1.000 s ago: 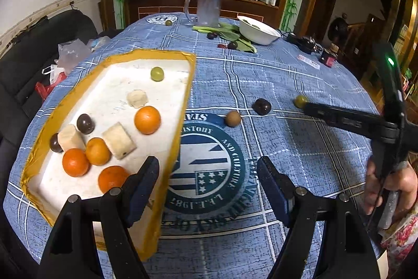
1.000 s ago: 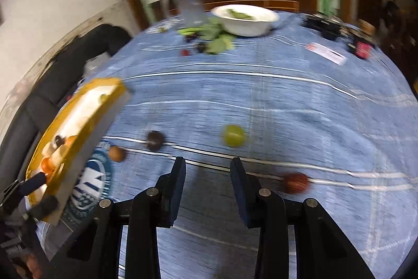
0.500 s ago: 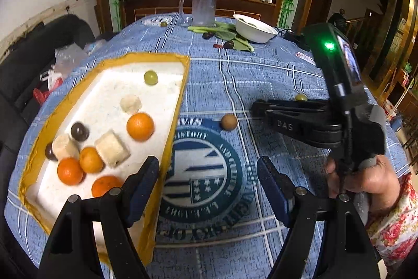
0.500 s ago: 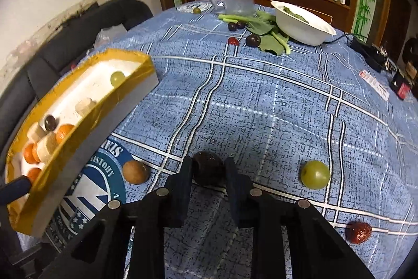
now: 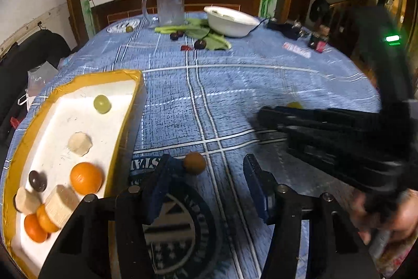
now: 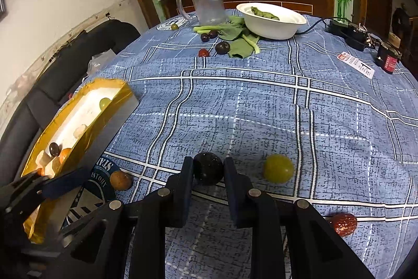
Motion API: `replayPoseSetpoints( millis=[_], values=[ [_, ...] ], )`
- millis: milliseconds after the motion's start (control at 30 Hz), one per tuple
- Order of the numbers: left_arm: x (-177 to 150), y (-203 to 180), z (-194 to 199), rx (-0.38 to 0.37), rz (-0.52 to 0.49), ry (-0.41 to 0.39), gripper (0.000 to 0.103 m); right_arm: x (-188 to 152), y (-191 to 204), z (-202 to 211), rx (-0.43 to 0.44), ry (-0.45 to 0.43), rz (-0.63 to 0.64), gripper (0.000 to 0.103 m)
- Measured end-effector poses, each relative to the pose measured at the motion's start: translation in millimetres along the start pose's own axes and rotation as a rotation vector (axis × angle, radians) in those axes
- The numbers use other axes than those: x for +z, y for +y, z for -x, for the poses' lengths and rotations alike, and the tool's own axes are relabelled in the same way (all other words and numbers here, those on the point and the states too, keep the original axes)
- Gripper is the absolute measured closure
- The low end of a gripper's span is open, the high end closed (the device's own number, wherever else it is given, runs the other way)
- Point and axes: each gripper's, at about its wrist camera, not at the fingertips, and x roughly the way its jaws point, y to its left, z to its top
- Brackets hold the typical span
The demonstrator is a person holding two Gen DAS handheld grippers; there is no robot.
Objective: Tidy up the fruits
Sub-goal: 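Grasp a small brown fruit with the left tool while the right tool grasps a dark plum, then carry the brown fruit into the tray and open the left tool while the right tool releases its plum there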
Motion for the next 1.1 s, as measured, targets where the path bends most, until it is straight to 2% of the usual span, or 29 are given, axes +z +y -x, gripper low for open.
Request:
replayPoseSetpoints(
  millis=[100,200,267,300,467,600,700,900,1100],
  values=[
    [0.5,-1.9,-8.9,0.047,-0.028,0.002,0.05,-0.3,-0.1,2.9,0.007,-0.006,0.0,0.078],
    [-0.2,-6.3,-11.6,0.043,-0.054,-0.005,0.055,-0.6,1.5,2.2,0.012,-0.004,0.004,0.078],
    [-1.9,-8.8,-17.7,0.031,-0.068,0.008,0.077,-1.3,2.7,0.1,0.014,0.002,0.005,0.078],
    [-4.2,-10.2,-21.3,0.041,-0.08,0.012,0.082,-1.9,3.2,-0.7,0.014,0.005,0.005,0.078],
    [-3.9,-4.2,-20.3,-0.004,-0.053,0.001,0.082,-3.0,4.0,-2.3,0.009,0.007,0.005,0.078],
    [-4.0,6.4,-15.2,-0.04,0.007,-0.028,0.082,-3.7,4.8,-2.6,0.003,0.002,0.004,0.078],
    [-4.3,7.3,-8.5,-0.025,0.02,-0.048,0.081,-3.4,5.1,-2.3,-0.003,-0.005,0.01,0.078],
    [-9.7,19.7,32.6,-0.003,0.071,-0.097,0.081,-3.5,8.5,3.3,0.014,-0.033,0.022,0.078],
    [-24.8,80.7,77.0,0.047,0.254,-0.128,0.081,-5.4,12.7,6.5,0.027,-0.043,0.027,0.078]
  ],
)
